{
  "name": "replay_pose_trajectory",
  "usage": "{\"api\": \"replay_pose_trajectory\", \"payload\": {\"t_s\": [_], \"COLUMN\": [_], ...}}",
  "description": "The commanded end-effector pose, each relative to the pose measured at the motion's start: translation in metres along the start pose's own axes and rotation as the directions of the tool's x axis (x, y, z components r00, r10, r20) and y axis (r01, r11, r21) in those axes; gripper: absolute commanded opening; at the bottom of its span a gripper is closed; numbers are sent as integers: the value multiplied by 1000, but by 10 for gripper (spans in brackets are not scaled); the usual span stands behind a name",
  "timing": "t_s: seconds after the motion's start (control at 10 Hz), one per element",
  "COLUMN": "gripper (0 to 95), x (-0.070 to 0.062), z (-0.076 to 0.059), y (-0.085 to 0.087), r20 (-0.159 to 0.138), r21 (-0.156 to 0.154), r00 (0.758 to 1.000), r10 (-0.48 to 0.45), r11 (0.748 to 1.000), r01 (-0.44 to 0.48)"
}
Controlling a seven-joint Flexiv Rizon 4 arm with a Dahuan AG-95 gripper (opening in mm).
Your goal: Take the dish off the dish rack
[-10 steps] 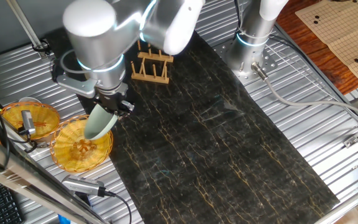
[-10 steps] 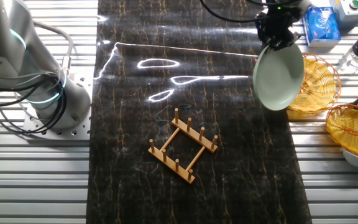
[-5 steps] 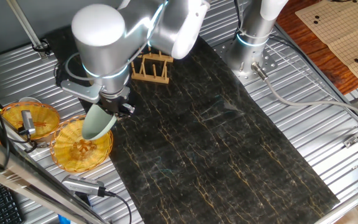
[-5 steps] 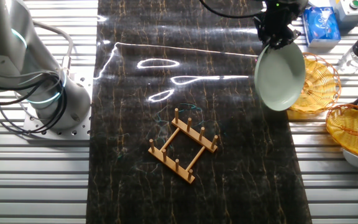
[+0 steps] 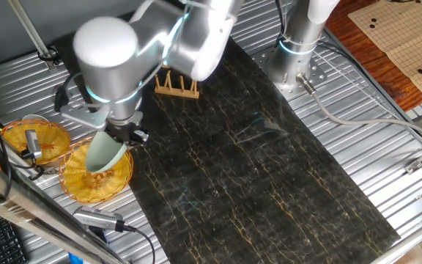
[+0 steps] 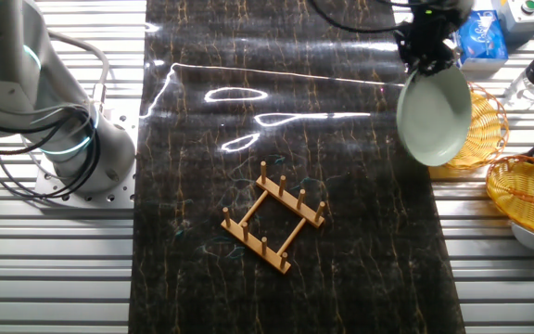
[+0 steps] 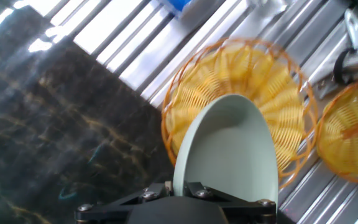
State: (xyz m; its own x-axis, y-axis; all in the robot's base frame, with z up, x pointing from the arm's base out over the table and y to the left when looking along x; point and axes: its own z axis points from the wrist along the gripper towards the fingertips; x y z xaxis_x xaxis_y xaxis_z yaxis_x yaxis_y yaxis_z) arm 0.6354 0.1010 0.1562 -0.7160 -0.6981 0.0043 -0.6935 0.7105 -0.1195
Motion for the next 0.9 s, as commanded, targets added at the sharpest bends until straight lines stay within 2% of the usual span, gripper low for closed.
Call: {"api": "replay_pose_trajectory", "payload": {"t_s": [0.1, 0.6, 0.7, 0.9], "gripper": [0, 0, 0, 0], "x": [-5, -30, -32, -33], "z": [7, 21, 24, 30], "y": [-6, -23, -24, -25], "r20": [24, 46, 50, 77], "r21": [25, 33, 35, 15], "r00": [1000, 999, 999, 997], "r10": [6, 15, 14, 26], "r11": [1000, 999, 999, 1000], "r01": [-6, -16, -16, -27]}}
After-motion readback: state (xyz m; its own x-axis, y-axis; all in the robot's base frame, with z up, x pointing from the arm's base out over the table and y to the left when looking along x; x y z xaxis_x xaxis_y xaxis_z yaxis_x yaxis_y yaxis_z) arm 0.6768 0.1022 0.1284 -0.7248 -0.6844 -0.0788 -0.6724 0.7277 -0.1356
